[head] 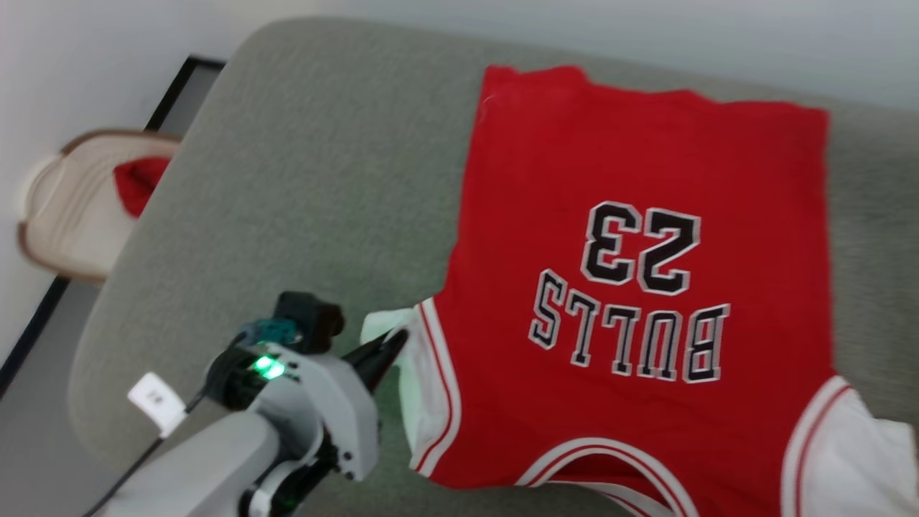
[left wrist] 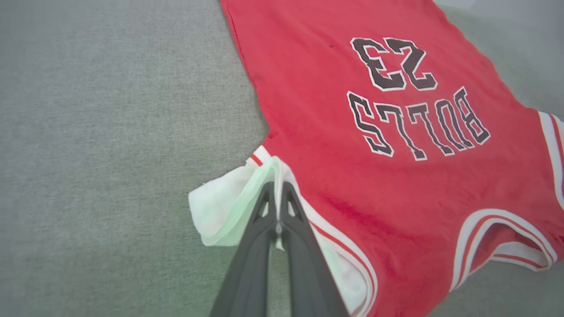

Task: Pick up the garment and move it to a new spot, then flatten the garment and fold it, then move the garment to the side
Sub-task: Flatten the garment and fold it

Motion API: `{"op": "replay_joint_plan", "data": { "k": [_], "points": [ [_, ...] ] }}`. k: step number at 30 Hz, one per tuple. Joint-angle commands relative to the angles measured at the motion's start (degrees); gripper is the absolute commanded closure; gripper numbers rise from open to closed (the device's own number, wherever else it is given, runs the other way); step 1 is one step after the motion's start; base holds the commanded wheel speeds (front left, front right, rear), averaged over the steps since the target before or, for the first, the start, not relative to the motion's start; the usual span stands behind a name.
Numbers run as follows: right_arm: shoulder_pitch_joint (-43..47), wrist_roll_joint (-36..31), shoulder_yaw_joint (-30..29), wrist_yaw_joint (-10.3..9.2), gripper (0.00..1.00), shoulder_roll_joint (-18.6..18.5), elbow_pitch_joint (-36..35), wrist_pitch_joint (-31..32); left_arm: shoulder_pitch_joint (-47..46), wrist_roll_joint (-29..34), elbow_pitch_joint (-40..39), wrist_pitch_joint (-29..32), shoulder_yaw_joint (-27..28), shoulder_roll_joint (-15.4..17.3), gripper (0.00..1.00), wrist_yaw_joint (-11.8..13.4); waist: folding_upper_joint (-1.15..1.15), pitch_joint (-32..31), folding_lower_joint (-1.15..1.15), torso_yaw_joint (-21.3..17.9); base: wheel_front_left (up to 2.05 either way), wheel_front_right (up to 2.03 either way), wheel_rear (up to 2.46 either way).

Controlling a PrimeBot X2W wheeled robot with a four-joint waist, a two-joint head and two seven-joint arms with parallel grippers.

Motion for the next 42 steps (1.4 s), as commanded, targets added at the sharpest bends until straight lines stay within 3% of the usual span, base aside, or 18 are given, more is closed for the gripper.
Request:
{"op": "replay_joint_plan", "data": {
  "k": [1,13,25,27,35,42],
  "points": [
    [-2.0,-0.9,0.4,-0.04,0.00,-0.3,1.9,0.2,-1.1,0.6,0.7,-0.3,-0.3,-1.1,1.00,-0.7,0.00,5.2,0.00,5.1,0.00,0.00,0.00],
    [-14.8,-5.1,-6.2,-0.04,0.00,-1.7,22.3,5.6,-6.7,2.5,10.0,-3.0,-3.0,-10.6,1.00,-8.0,0.00,11.4,0.00,13.0,0.00,0.00,0.00],
    [-18.4,-14.3,-9.0,-0.02,0.00,0.4,32.8,10.7,-7.9,1.6,16.9,-4.8,-3.7,-14.3,1.00,-11.8,0.00,13.4,0.00,15.4,0.00,0.00,0.00],
    [-18.0,-15.9,-8.8,-0.02,1.00,0.1,34.1,12.2,-8.0,1.6,17.6,-5.0,-3.7,-14.5,1.00,-12.1,0.00,13.6,0.00,15.4,0.00,0.00,0.00],
    [-18.1,-17.3,-9.4,-0.06,1.00,-0.6,35.0,14.2,-8.8,0.9,20.3,-5.6,-3.4,-14.7,1.00,-13.1,0.00,13.2,0.00,14.4,0.00,0.00,0.00],
    [-16.6,-12.1,-3.1,-0.03,1.00,1.0,30.9,16.8,-8.2,0.4,22.2,-5.9,-2.8,-12.8,1.00,-13.1,0.00,10.3,0.00,10.4,0.00,0.00,0.00]
  ]
}}
